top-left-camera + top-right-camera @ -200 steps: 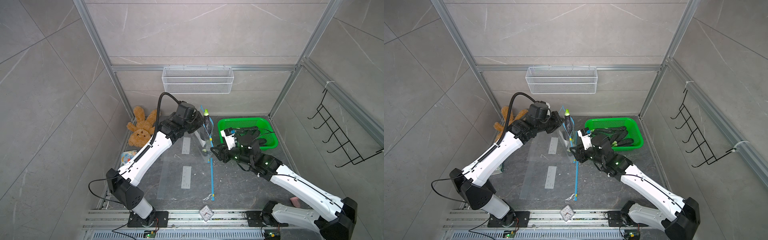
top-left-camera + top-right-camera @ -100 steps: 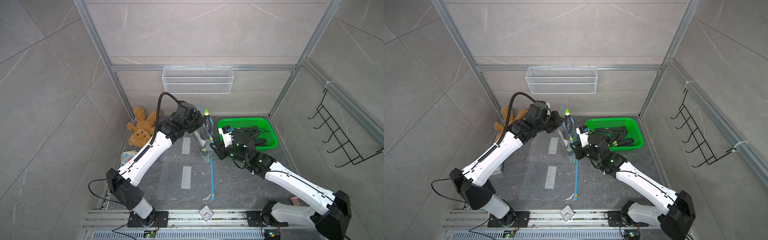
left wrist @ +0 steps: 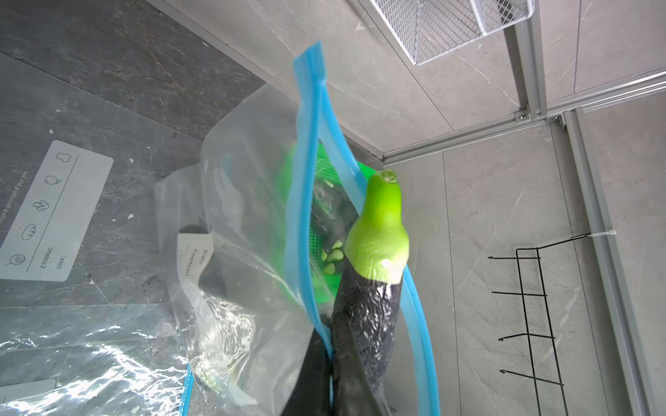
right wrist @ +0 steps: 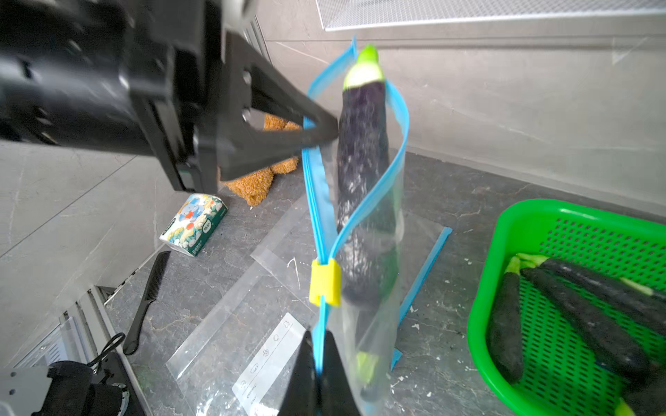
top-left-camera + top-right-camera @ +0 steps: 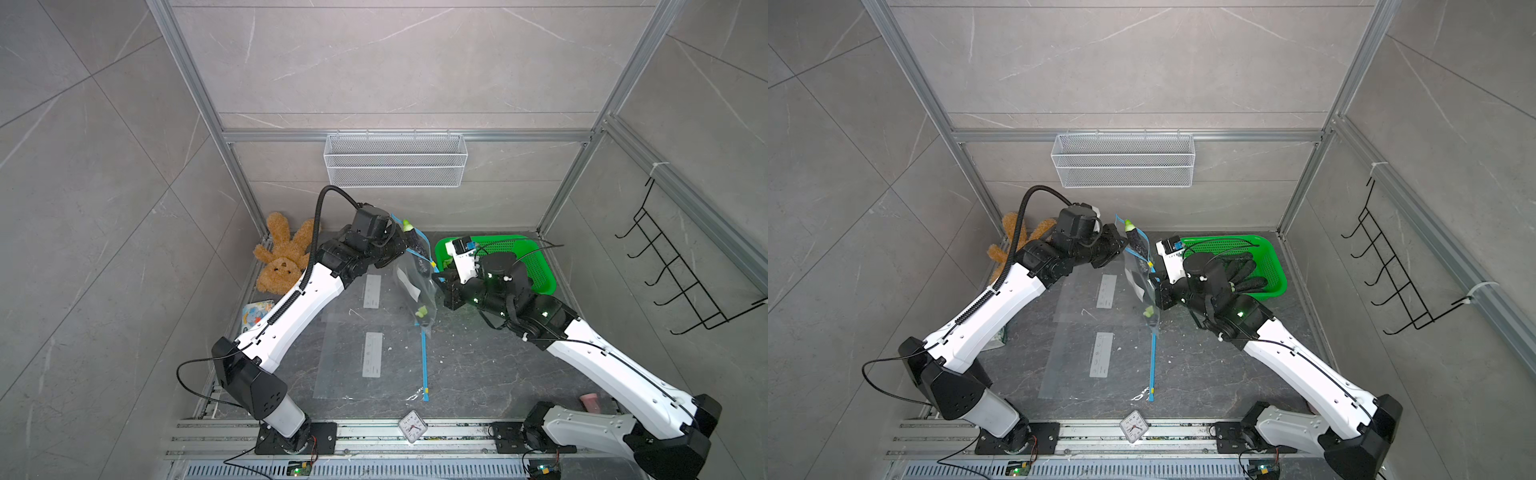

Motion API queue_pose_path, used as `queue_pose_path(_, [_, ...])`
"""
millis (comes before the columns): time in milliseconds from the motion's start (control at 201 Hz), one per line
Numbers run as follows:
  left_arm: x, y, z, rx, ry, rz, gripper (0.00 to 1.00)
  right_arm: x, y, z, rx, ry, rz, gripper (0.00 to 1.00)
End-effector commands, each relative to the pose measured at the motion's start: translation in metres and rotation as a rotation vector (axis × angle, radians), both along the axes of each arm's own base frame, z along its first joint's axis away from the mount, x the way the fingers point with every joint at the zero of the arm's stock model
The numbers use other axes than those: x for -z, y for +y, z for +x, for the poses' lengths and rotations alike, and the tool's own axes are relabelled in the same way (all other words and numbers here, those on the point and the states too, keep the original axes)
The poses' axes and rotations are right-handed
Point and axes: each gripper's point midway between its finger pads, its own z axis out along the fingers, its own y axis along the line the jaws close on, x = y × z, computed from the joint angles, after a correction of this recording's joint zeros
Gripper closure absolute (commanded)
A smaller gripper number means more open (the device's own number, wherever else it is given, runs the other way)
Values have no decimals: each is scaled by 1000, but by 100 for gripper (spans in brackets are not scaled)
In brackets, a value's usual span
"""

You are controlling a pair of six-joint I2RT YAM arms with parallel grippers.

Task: Place the eggplant in a zip-top bag and seal the zipper
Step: Place the eggplant in the zipper food storage bag, then zip the zipper on the zipper food storage bag.

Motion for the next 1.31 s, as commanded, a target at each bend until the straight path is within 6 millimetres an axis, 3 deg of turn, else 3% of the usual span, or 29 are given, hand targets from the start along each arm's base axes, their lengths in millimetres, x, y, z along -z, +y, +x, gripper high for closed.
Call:
queue_pose_path(0, [-21,14,1,-19,-59,37,100,-2,-10,-8,-23,11,-140,100])
queue_pose_path(179, [-25,21,-1,-32,-68,67,100,-3,-20,-9,-38,27,-265,100])
queue_pose_path(717, [-29,24,-5,-15,-90,78,97,10,-23,-10,-94,71,-317,100])
queue_pose_path(911, [-43,23,-10,22,-137,76,49,8,-23,-9,-105,69,-311,100])
queue_pose_path(1015, [-58,24,-16,76,-213,107,29,3,-23,-8,-116,66,-307,100])
queue_pose_path(1170, [-94,22,-36,271,-442,213,20,-3,-25,-7,-142,64,-334,100])
queue_pose_path(1309, [-106,9,-79,597,-644,297,20,-8,-26,-9,-173,66,-358,100])
